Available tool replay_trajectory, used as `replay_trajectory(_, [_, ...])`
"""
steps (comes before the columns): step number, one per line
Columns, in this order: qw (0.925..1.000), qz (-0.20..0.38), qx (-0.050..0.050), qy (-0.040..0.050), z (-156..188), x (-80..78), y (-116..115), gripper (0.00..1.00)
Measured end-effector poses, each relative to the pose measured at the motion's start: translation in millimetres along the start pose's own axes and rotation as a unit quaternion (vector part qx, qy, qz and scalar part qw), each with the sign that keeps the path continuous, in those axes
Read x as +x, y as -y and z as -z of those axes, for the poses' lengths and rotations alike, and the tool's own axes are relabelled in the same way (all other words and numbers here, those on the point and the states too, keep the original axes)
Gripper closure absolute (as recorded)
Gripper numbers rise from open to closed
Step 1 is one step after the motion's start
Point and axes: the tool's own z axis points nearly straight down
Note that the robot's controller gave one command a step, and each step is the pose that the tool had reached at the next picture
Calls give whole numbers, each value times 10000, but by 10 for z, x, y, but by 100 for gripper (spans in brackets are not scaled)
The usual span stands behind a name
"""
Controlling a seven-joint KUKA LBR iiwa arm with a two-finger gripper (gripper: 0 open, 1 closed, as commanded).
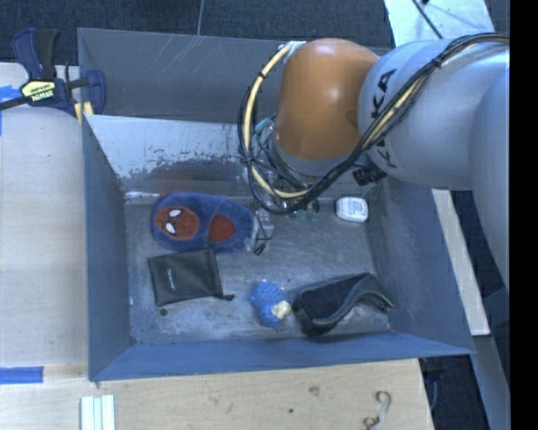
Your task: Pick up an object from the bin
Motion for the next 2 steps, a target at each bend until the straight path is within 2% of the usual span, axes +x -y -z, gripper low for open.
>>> replay_trajectory(1, [9998,-182,0,8,-960,-151,-486,0])
replay_trajectory(2, [9998,-200,-15,45,-871,-182,-478,100])
